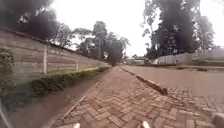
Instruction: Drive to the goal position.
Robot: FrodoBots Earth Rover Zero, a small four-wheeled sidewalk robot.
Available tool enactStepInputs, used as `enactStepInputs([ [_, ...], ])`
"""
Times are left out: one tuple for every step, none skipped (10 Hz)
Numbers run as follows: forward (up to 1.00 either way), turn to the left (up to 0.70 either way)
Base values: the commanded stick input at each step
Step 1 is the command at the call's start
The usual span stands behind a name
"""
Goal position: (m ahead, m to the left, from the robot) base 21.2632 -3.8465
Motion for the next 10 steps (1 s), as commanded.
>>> enactStepInputs([
  [0.7, 0.02],
  [0.7, 0.02],
  [0.7, 0.01],
  [0.7, 0.01],
  [0.7, 0.04],
  [0.7, 0.06],
  [0.7, 0.03],
  [0.7, 0.01],
  [0.7, -0.26],
  [0.7, -0.32],
])
